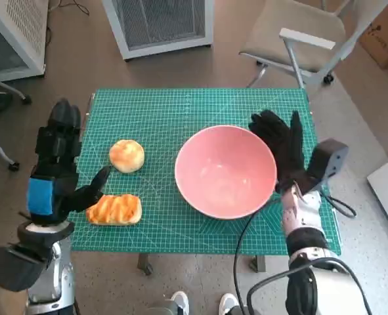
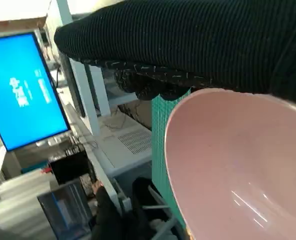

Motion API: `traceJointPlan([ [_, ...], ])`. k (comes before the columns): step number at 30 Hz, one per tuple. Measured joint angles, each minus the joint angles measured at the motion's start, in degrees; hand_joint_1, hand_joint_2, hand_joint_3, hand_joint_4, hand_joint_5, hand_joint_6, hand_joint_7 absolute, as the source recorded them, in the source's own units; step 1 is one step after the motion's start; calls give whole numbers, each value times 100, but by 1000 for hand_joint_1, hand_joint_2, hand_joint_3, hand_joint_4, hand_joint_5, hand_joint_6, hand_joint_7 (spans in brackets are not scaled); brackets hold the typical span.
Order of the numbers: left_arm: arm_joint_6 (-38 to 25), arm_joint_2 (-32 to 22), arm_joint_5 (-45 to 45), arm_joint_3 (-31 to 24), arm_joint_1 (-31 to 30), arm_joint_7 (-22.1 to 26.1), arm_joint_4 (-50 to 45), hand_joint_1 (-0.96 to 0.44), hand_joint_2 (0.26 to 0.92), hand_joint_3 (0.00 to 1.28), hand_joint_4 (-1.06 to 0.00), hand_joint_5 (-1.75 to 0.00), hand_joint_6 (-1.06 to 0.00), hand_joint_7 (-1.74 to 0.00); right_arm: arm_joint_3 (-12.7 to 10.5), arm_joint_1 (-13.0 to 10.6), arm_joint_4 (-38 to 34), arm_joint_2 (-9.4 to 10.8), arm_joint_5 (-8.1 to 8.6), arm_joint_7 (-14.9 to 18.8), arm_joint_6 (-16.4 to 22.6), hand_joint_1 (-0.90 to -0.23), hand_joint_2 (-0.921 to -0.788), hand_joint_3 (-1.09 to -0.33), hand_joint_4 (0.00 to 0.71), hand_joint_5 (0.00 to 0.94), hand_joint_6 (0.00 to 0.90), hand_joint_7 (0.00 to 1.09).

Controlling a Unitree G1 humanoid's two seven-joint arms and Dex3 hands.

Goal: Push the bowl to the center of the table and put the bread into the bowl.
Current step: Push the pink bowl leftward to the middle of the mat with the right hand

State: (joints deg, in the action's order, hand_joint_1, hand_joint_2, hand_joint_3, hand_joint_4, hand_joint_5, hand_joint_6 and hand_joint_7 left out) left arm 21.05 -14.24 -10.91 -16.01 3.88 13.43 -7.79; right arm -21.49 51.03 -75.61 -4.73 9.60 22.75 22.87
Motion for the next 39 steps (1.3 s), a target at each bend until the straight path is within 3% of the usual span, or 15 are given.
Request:
traceJointPlan([
  [22,116,82,138,-156,-432,-339,-284,-361,921,173,-22,-9,1,-364,82,216,-26,335,-98,-42,-7,-535,-921,-728,90,4,207,11],
  [35,228,116,241,-178,-543,-504,-344,-365,921,169,-25,-8,1,-363,180,258,-36,375,-112,-59,-56,-533,-921,-758,81,0,205,9],
  [39,292,136,346,-193,-583,-584,-348,-370,921,169,-25,-7,1,-361,246,276,-37,348,-200,-52,-65,-545,-921,-746,78,2,205,9],
])
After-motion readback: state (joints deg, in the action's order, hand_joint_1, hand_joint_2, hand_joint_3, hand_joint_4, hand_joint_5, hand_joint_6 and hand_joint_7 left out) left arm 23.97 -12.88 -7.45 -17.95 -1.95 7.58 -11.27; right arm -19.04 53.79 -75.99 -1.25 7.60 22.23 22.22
